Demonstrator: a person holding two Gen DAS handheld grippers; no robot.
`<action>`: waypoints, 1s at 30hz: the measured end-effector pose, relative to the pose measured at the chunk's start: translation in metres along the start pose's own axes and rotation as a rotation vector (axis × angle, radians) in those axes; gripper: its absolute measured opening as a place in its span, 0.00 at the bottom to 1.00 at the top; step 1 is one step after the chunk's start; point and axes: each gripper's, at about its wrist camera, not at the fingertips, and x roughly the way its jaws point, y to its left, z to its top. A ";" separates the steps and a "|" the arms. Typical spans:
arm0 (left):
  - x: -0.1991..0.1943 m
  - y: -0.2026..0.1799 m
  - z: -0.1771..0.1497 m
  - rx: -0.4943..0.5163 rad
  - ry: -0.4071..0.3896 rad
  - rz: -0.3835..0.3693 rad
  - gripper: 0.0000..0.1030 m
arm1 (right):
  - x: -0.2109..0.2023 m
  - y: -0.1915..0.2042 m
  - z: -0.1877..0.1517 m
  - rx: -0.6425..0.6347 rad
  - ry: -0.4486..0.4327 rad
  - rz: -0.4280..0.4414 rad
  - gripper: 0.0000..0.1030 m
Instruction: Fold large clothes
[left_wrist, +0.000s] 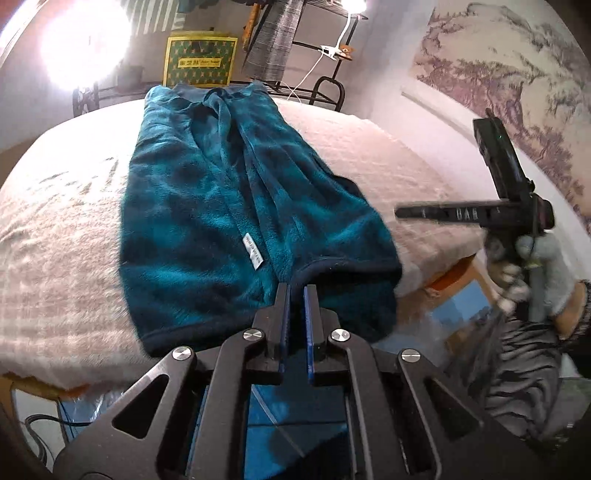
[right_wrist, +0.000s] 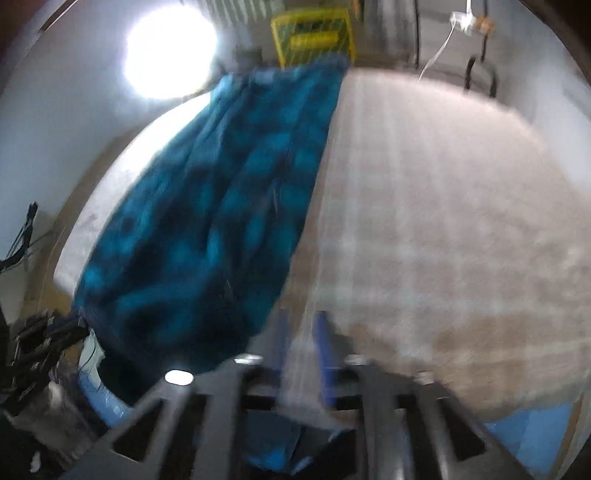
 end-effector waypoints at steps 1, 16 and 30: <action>-0.007 0.000 0.001 -0.001 -0.002 -0.001 0.03 | -0.008 0.002 0.006 -0.002 -0.049 0.026 0.26; -0.080 0.051 0.086 -0.090 -0.120 0.141 0.03 | 0.062 0.150 0.000 -0.564 0.049 0.115 0.22; -0.042 0.115 0.140 -0.104 -0.050 0.099 0.42 | -0.029 0.103 0.067 -0.314 -0.093 0.204 0.22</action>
